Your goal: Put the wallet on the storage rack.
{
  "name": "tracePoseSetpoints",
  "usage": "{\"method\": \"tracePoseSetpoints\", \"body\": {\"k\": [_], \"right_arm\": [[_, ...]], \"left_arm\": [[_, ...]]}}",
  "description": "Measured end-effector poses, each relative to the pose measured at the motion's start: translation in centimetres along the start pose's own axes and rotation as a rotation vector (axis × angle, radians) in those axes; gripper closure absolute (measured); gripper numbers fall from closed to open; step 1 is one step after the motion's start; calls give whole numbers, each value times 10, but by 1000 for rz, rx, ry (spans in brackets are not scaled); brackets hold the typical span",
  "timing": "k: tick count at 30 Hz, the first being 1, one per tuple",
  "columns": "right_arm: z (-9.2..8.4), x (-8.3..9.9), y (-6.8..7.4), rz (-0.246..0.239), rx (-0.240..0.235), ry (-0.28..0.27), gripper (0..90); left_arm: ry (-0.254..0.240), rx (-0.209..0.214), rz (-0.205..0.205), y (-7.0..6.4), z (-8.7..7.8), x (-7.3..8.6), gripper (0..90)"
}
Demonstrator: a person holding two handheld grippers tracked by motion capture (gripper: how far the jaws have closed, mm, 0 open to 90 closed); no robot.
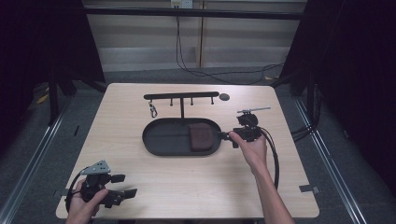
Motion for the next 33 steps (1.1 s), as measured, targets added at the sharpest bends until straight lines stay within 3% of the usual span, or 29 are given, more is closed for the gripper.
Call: {"method": "tracePoseSetpoints", "body": {"k": [21, 33], "right_arm": [[-32, 49, -1, -21, 0, -36, 199], [-50, 90, -2, -4, 8, -69, 201]], "left_arm": [[-2, -8, -13, 1, 0, 0, 176], [-9, -7, -10, 0, -1, 0, 176]]}}
Point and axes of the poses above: each handheld gripper's, and its own axes: z roughly forward along the jaws, x roughly out of its underside, y roughly to its left, the point moved 2 cm from there along z, roughly forward along the jaws, and after that the axes turned 1 degree about -z, right-handed, at the moved point
